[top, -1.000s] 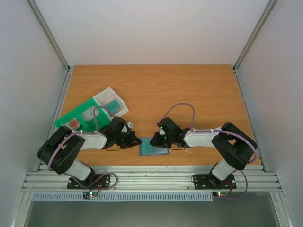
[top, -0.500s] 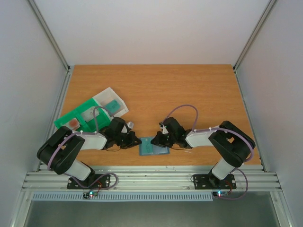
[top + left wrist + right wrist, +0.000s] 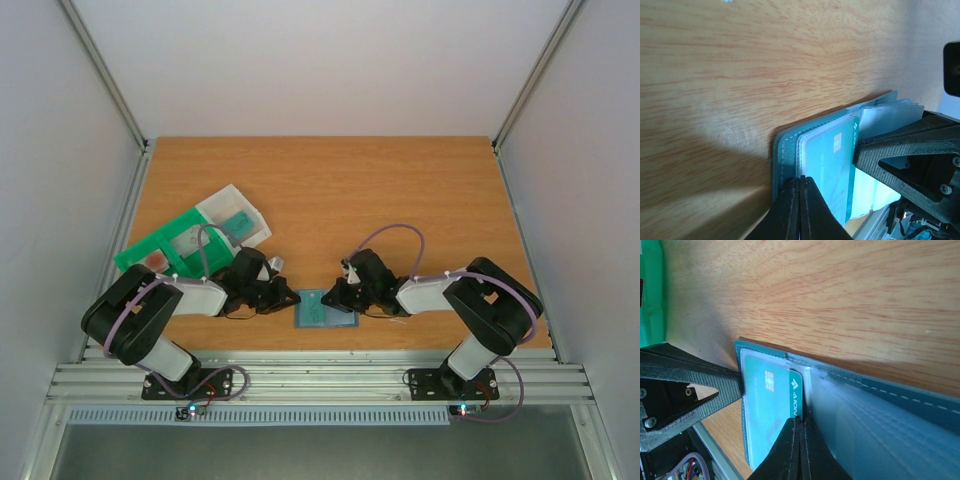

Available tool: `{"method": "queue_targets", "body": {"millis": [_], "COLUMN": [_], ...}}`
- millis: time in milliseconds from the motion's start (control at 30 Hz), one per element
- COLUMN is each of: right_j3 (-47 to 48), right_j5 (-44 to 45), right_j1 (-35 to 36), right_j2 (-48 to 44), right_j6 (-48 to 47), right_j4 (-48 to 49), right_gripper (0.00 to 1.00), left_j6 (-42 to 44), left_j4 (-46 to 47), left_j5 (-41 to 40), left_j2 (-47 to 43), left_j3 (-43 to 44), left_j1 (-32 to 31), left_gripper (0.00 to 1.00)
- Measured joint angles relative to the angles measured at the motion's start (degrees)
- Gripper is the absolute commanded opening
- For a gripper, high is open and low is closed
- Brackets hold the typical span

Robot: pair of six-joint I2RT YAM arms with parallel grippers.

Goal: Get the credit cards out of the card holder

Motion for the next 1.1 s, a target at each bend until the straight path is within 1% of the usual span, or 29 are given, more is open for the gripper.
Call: {"method": "queue_targets", "body": {"millis": [333,800,967,1100], "right_j3": [-1.55,-3.56,-4.28,-4.39], "right_j5": [0.11,1.36,0.83,0.7], "right_j1": [-0.98,-1.05,-1.25,-1.4], "right_j2": [-1.77,-5.16,-6.29,-8.17], "right_j6": [0.76,0.72,-0.04,-1.03], "right_j4": [0.07,-1.33,-1.4,-3.21], "right_gripper": [0.01,0.01,0.01,0.01], "left_j6": [0.02,0.0,-0.61,-1.05], "left_j4": [1.62,1.46,0.31,-3.32], "left_j5": [0.22,-0.5,-1.53,-2.91], "left_j2": [0.92,0.44,-0.59,-2.86], "left_j3": [-0.02,-0.13,-0.15,-0.17], "left_j1": [0.0,-0.07,-0.28,-0.28], "left_gripper": [0.0,0.0,0.03,0.03]}}
